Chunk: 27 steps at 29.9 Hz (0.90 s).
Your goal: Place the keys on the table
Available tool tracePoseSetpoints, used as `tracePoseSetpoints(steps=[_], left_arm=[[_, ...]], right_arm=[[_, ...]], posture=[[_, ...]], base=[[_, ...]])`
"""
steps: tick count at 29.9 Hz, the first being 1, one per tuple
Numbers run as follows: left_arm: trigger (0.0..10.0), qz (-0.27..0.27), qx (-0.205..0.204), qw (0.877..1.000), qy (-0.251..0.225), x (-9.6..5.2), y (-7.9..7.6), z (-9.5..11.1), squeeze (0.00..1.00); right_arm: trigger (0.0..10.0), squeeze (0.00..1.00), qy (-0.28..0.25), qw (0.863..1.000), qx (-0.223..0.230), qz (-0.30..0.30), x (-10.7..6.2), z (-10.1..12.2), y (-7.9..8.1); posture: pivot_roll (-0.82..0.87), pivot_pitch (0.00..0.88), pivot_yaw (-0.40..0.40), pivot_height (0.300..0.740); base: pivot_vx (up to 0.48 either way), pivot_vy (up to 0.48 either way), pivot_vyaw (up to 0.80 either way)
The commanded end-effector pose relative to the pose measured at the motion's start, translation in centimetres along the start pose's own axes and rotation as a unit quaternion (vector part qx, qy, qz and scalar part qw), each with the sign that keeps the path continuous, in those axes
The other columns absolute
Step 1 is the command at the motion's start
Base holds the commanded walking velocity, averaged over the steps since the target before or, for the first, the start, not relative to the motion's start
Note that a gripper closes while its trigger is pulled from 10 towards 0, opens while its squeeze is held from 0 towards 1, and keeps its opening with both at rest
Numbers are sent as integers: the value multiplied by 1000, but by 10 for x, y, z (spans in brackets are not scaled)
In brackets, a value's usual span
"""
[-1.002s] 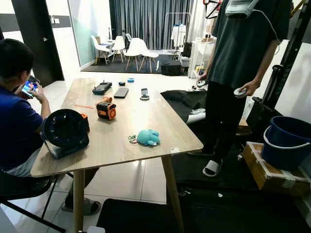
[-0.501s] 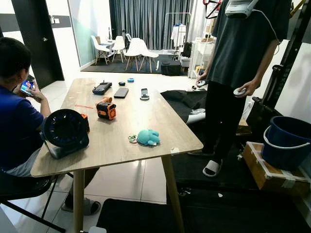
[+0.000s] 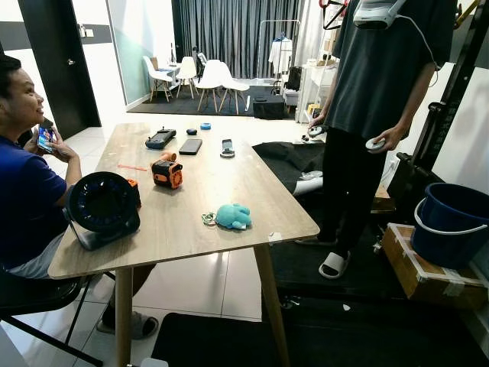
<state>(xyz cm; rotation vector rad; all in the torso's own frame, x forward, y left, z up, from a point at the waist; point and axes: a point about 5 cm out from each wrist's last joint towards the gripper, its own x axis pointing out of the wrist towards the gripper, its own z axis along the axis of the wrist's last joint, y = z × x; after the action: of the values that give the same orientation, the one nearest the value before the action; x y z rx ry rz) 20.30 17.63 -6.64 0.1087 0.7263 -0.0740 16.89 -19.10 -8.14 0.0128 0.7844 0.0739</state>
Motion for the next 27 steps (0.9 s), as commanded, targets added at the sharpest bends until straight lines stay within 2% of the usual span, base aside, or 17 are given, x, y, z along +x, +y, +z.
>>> tracePoseSetpoints(steps=[1, 7, 17, 27], left_arm=[[10000, 0, -3, 1000, 1, 0, -2, -1, 0], [10000, 4, -2, 1000, 1, 0, -1, 0, 0], [10000, 16, 4, 1000, -7, -1, 9, 1, 0], [10000, 16, 1, 1000, -6, -3, 6, -3, 0]], right_arm=[[10000, 0, 1, 1000, -5, 2, 1, 2, 1], [10000, 0, -1, 1000, -5, 3, 3, 5, 3], [10000, 0, 2, 1000, -6, 14, 6, 6, 12], [10000, 0, 2, 1000, -17, 22, 8, 11, 15]], posture=[[60, 9, -7, 740], [69, 5, -7, 740], [93, 2, -12, 740], [101, 0, -22, 740]], base=[[0, 0, 0], [0, 0, 0], [0, 0, 0], [0, 0, 0]])
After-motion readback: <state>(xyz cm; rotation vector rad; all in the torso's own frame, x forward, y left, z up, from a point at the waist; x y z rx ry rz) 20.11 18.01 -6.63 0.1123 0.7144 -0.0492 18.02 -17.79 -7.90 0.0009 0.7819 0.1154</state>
